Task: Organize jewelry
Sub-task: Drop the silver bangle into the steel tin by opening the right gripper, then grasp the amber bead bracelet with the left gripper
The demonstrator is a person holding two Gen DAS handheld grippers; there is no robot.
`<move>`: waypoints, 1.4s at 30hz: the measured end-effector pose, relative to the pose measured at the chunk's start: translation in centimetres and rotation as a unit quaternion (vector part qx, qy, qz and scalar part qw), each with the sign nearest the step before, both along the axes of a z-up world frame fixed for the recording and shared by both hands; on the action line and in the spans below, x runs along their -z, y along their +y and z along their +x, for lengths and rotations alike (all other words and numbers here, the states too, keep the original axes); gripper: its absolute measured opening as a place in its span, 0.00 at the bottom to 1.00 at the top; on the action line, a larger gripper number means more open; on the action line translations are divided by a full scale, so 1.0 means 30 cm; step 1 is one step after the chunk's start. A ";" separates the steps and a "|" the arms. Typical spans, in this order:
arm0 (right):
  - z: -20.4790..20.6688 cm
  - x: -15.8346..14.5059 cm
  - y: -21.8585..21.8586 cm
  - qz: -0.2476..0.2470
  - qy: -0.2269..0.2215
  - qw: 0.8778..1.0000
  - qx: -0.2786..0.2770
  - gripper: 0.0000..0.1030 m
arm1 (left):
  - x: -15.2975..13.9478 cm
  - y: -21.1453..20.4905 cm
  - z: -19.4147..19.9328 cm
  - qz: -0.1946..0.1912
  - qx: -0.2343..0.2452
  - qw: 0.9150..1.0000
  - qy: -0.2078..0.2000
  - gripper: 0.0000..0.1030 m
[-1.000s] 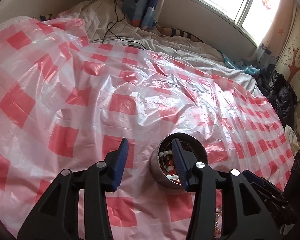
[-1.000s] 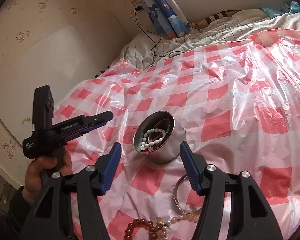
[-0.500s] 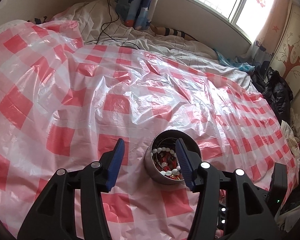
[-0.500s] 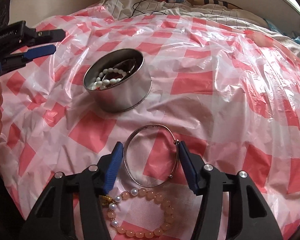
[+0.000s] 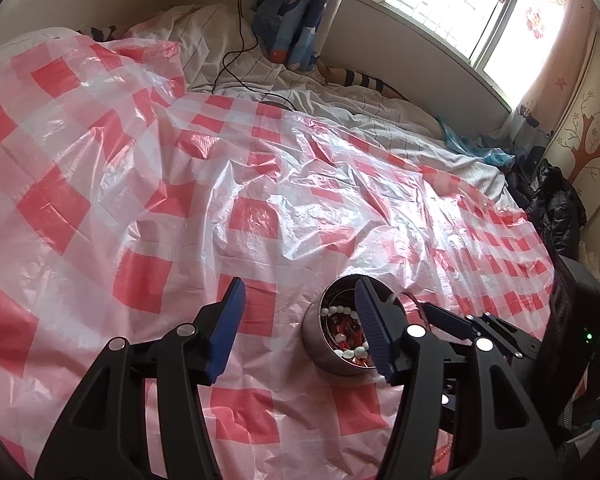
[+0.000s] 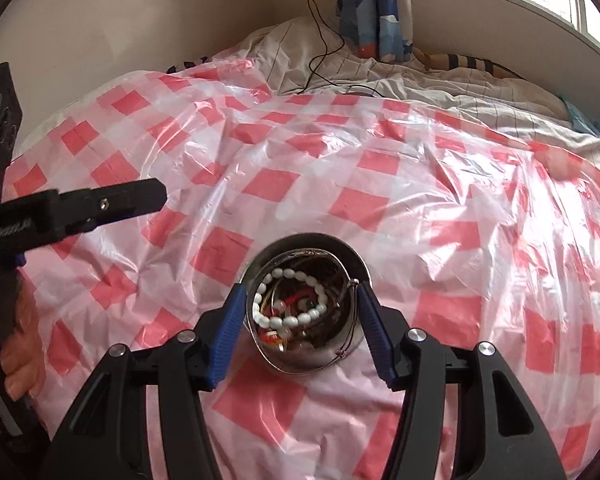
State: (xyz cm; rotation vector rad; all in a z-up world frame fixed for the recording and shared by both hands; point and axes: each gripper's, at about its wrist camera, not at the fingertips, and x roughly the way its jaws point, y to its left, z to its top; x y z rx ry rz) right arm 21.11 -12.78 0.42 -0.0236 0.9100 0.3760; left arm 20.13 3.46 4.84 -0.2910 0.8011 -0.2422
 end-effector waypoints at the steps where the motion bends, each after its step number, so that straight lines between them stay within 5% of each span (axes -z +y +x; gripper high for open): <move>1: 0.022 0.011 0.017 -0.001 0.003 1.000 0.000 0.54 | -0.002 0.001 -0.002 0.000 0.001 1.000 -0.001 0.53; 8: 0.076 0.074 0.000 -0.007 0.016 1.000 0.022 0.60 | -0.004 -0.008 -0.008 0.009 0.007 1.000 0.000 0.55; 17: -0.228 -0.046 -0.243 0.014 -0.030 0.998 0.054 0.85 | -0.001 -0.055 -0.045 0.059 0.016 0.998 -0.007 0.63; 25: -0.516 -0.003 -0.426 0.060 -0.023 0.992 0.108 0.89 | 0.006 -0.183 -0.178 0.134 0.070 0.988 -0.036 0.67; 30: -0.515 0.003 -0.447 0.112 -0.024 0.985 0.130 0.89 | 0.021 -0.251 -0.308 0.181 0.088 0.978 -0.062 0.71; 42: -0.520 0.027 -0.426 0.098 -0.011 0.987 0.128 0.89 | 0.058 -0.312 -0.437 0.218 0.119 0.965 -0.079 0.75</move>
